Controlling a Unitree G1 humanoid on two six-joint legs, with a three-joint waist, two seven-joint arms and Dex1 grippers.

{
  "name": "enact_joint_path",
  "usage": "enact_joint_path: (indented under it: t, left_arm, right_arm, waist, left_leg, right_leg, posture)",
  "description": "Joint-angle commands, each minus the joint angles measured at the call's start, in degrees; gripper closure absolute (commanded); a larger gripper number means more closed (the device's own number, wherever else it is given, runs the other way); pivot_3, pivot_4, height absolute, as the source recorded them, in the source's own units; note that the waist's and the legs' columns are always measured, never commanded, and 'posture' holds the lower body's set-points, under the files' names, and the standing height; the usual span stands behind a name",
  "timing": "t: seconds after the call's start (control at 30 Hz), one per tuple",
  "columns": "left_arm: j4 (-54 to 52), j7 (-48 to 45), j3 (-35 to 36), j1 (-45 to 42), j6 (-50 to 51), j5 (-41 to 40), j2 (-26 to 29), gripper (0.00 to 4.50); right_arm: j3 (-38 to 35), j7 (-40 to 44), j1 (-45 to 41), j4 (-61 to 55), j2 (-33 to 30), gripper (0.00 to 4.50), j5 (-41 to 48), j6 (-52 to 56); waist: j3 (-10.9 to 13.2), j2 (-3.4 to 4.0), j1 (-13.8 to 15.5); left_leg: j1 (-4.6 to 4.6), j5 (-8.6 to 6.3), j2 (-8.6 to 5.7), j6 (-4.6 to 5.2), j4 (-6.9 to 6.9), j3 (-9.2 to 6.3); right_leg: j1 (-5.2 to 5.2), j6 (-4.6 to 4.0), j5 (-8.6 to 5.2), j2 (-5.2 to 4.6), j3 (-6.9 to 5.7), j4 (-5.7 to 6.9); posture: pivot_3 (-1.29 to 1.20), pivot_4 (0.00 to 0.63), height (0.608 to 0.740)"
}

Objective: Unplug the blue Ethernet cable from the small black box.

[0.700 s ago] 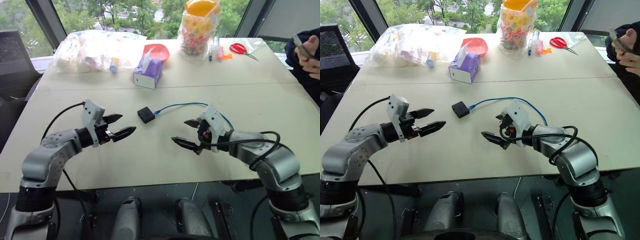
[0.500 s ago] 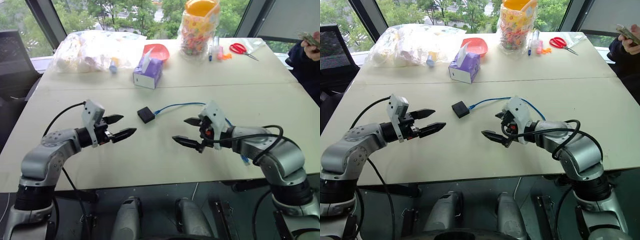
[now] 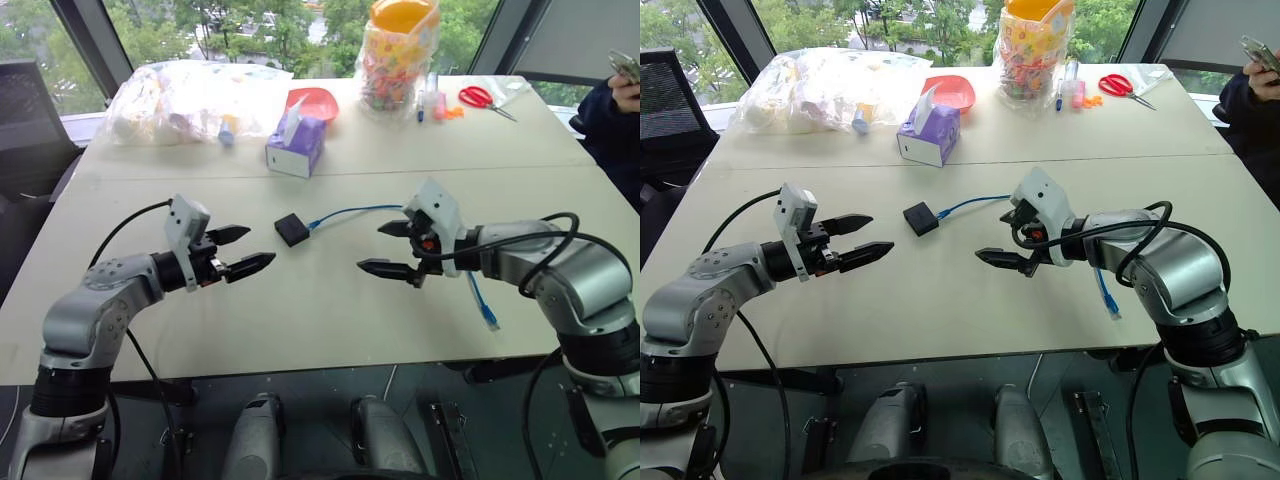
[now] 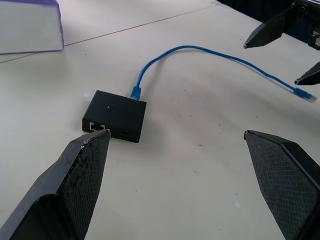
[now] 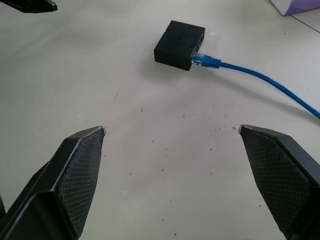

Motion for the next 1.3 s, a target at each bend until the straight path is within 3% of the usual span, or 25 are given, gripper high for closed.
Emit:
enact_joint_path:
  t: [0.03,0.17,0.4,0.7,0.9,1.3]
  left_arm:
    - [-1.1,-1.0,0.6,-1.1,0.0,-1.2,0.6,0.02]
    - [-0.8,-1.4,0.4,-0.8,-0.3,-0.9,0.5,0.02]
    - [-0.7,-1.6,0.2,-1.1,-0.3,-0.9,0.0,0.02]
    - [-4.4,0.7,3.6,2.3,0.4,-1.8,1.0,0.02]
    - [-7.3,3.0,5.6,5.0,0.9,-2.7,1.2,0.02]
    - [-12.2,7.7,8.4,8.6,1.8,-4.7,1.1,0.02]
  right_arm:
    - [2.6,3.1,-5.7,5.5,-0.8,0.00,-3.6,-3.7]
    - [7.8,7.8,-11.0,13.8,-0.2,0.00,-8.7,-9.3]
    - [14.7,15.7,-25.7,44.3,11.2,0.00,-18.3,-23.7]
    - [14.5,18.0,-39.4,81.7,25.1,0.00,-29.1,-42.8]
    - [13.3,16.5,-42.0,91.5,30.2,0.00,-34.4,-47.6]
    - [10.7,16.4,-43.2,95.5,36.4,0.00,-40.4,-47.5]
  waist:
    - [0.0,0.00,-0.1]
    - [0.0,0.00,0.0]
    - [0.0,0.00,-0.3]
    - [0.0,0.04,-0.3]
    - [0.0,0.06,-0.4]
    - [0.0,0.06,-0.4]
  left_leg:
    - [0.00,0.00,0.00,0.00,0.02,0.00]
    - [0.00,0.00,0.00,0.00,0.03,0.00]
    - [0.05,0.00,0.00,0.00,0.08,0.02]
    - [0.04,0.01,0.00,-0.01,0.06,0.01]
    - [0.06,0.01,0.00,-0.03,0.03,0.01]
    - [0.09,0.01,0.01,-0.05,0.00,0.00]
  right_leg:
    - [-0.01,0.00,0.00,0.00,0.00,0.02]
    - [-0.02,0.01,0.00,0.01,0.00,0.06]
    - [-0.08,0.04,0.00,0.04,0.01,0.38]
    - [-0.15,0.30,0.08,0.06,-0.01,0.62]
    - [-0.16,0.30,0.08,0.06,-0.01,0.64]
    - [-0.16,0.30,0.08,0.06,0.00,0.67]
  posture:
    - [0.00,0.150,0.735]
    - [0.00,0.150,0.735]
    - [0.00,0.150,0.735]
    - [0.00,0.150,0.735]
    - [0.00,0.150,0.735]
    - [0.00,0.150,0.735]
